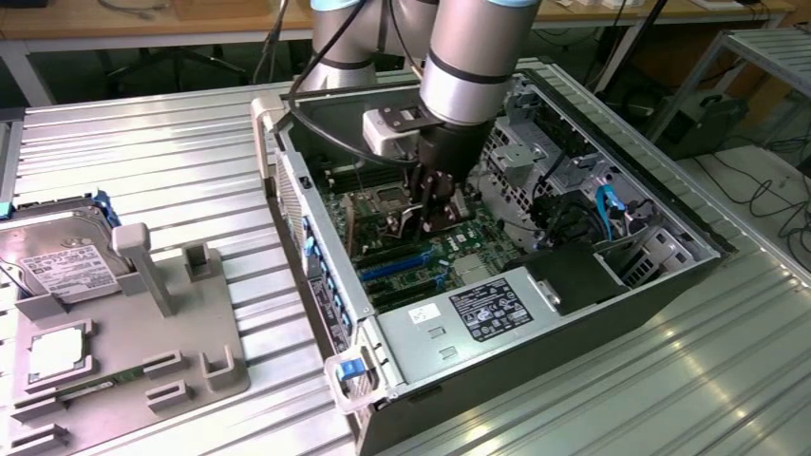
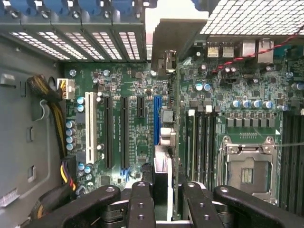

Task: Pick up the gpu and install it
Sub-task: 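Insert the gpu into the slot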

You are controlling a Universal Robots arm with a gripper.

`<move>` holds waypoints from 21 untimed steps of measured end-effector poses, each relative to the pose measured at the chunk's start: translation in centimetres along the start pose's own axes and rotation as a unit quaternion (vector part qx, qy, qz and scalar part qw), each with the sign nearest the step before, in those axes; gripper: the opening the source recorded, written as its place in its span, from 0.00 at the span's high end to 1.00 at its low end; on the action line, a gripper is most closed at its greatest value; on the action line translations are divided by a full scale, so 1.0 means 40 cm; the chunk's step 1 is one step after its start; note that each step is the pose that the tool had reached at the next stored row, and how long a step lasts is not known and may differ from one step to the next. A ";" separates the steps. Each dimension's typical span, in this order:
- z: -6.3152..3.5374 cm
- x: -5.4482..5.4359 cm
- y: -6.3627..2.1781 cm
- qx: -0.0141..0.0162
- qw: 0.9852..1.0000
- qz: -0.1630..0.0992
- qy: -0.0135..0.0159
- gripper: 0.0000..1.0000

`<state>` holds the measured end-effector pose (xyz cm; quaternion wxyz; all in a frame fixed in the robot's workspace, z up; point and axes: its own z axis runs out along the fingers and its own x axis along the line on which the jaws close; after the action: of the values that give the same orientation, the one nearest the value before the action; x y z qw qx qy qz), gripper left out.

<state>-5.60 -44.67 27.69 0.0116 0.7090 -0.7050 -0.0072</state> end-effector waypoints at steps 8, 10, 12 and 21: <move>0.020 0.007 0.003 0.001 1.000 0.000 0.000 0.72; 0.024 0.007 0.005 0.001 1.000 0.000 0.000 0.72; 0.026 0.007 0.008 0.003 1.000 0.000 0.000 0.72; 0.045 0.012 0.019 0.003 1.000 -0.001 0.000 0.72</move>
<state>-6.40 -45.17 25.90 0.0095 0.7095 -0.7047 -0.0052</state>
